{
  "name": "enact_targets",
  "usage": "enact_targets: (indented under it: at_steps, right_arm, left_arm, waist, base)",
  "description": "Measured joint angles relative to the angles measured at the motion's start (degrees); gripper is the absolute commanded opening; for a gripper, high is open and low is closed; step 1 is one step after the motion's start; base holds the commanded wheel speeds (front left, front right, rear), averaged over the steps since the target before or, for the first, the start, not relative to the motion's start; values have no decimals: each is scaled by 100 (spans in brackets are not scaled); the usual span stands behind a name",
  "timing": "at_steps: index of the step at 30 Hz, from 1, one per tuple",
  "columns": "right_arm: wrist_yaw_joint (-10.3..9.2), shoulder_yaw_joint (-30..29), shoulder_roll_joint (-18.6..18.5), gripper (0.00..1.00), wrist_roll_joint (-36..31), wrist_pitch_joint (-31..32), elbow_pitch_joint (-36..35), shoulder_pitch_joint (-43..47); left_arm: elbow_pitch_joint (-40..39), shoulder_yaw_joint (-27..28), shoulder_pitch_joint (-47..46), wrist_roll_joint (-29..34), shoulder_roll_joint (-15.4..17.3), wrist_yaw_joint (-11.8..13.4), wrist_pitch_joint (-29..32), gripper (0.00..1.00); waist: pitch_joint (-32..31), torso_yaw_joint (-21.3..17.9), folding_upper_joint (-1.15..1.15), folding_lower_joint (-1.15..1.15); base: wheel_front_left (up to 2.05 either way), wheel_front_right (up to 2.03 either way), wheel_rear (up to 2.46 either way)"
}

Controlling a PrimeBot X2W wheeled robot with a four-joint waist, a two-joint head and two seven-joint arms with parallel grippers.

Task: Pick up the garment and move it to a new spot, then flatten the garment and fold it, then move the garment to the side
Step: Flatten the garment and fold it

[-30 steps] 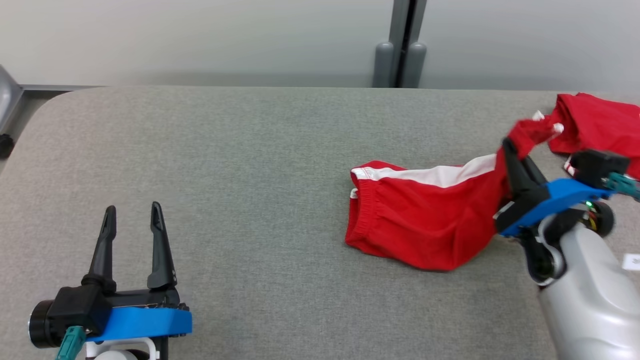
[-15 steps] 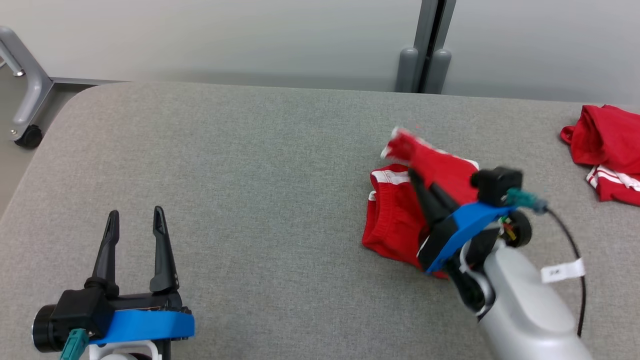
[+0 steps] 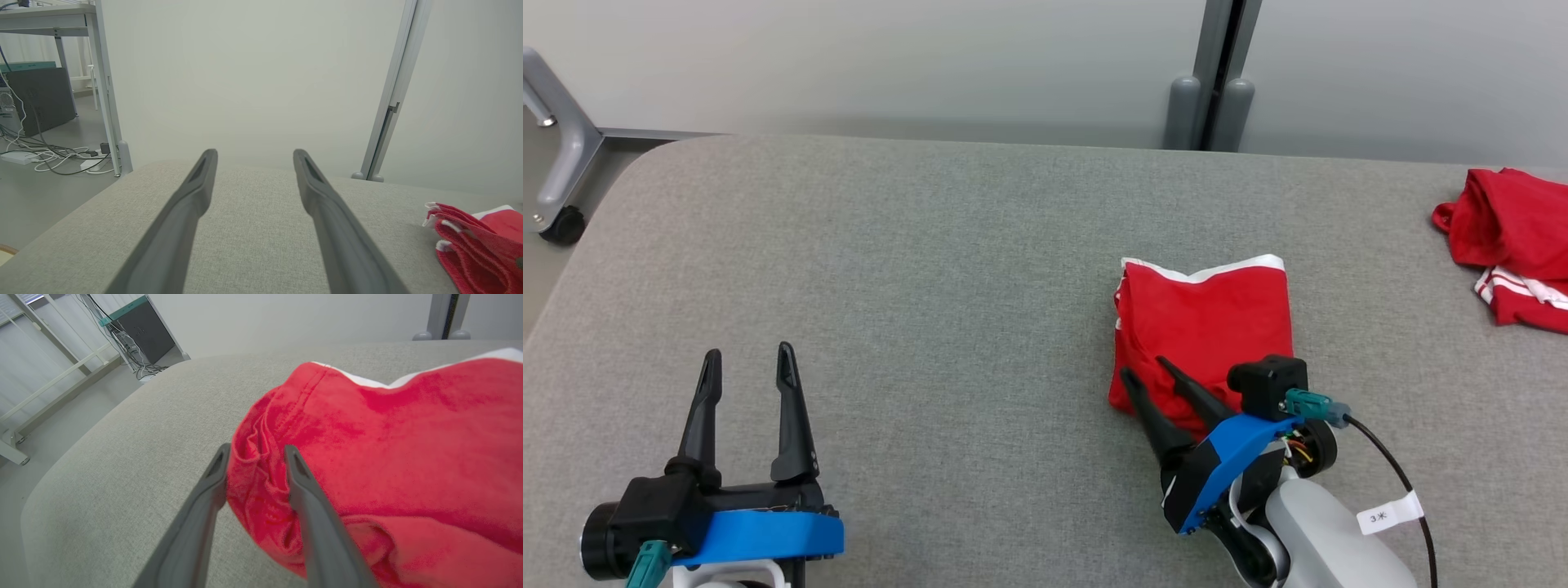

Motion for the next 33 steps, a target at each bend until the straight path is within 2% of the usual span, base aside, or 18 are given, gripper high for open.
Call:
enact_targets:
  at_steps: [7, 11, 15, 21, 28, 33]
  right_arm:
    - [0, 138, -62, 100, 32, -390, -193, 68]
    - [0, -29, -263, 100, -32, -581, -471, 209]
    - [0, -442, -461, 100, -204, -689, -809, 403]
    - [0, -1298, -544, 100, -504, -731, -1334, 828]
    - [0, -2290, -363, 100, -887, -559, -1990, 1466]
    - [0, -2714, -183, 100, -1111, -365, -2540, 1942]
  left_arm:
    - [33, -11, -2, 10, -1, 0, 0, 100]
    - [65, -3, 13, 51, -1, 0, 0, 100]
    - [93, 54, 40, 111, -1, 0, 0, 100]
    - [205, 89, 119, 207, 4, 0, 0, 100]
    - [377, 85, 227, 229, 46, -1, 0, 100]
    - [485, 67, 352, 227, 98, 0, 58, 100]
  waist:
    - [-72, -148, 0, 0]
    - [-151, -285, 0, 0]
    - [-234, -447, 0, 0]
    - [-349, -674, 0, 0]
    - [-530, -819, 0, 0]
    - [-660, -872, 0, 0]
  base:
    - [0, 0, 0]
    - [0, 0, 0]
    - [0, 0, 0]
    - [0, 0, 0]
    - [0, 0, 0]
    - [0, 0, 0]
